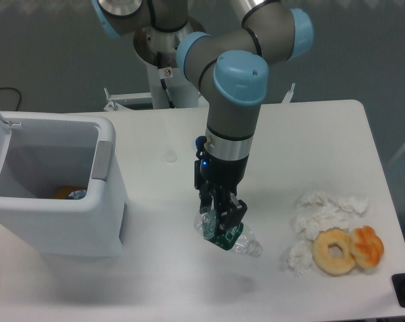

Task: Place the plastic bottle in the trash can
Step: 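Close the gripper on the clear green-labeled plastic bottle and lift it, then carry the held bottle up and over the white trash bin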

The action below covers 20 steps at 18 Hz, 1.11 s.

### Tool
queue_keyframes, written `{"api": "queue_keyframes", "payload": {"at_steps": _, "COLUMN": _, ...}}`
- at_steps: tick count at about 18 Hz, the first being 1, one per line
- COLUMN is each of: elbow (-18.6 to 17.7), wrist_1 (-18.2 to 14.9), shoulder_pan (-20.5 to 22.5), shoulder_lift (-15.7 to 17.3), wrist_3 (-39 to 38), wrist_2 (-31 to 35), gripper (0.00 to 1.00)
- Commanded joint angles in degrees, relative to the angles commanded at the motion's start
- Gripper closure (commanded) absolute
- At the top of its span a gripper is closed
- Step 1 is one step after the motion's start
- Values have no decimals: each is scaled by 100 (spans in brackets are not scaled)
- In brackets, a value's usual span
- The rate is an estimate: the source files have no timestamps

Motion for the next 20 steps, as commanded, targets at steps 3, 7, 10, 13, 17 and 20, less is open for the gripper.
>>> {"api": "queue_keyframes", "payload": {"at_steps": 3, "elbow": 0, "wrist_1": 18, "shoulder_pan": 9, "shoulder_lift": -9, "wrist_3": -185, "wrist_2": -105, "gripper": 38}}
{"api": "queue_keyframes", "payload": {"at_steps": 7, "elbow": 44, "wrist_1": 26, "shoulder_pan": 9, "shoulder_lift": 0, "wrist_3": -422, "wrist_2": -255, "gripper": 38}}
{"api": "queue_keyframes", "payload": {"at_steps": 10, "elbow": 96, "wrist_1": 53, "shoulder_pan": 70, "shoulder_lift": 52, "wrist_3": -834, "wrist_2": -605, "gripper": 38}}
{"api": "queue_keyframes", "payload": {"at_steps": 13, "elbow": 158, "wrist_1": 53, "shoulder_pan": 97, "shoulder_lift": 158, "wrist_3": -1238, "wrist_2": -800, "gripper": 38}}
{"api": "queue_keyframes", "payload": {"at_steps": 17, "elbow": 246, "wrist_1": 61, "shoulder_pan": 175, "shoulder_lift": 272, "wrist_3": -1950, "wrist_2": -1124, "gripper": 38}}
{"api": "queue_keyframes", "payload": {"at_steps": 20, "elbow": 246, "wrist_1": 53, "shoulder_pan": 193, "shoulder_lift": 421, "wrist_3": -2442, "wrist_2": -1231, "gripper": 38}}
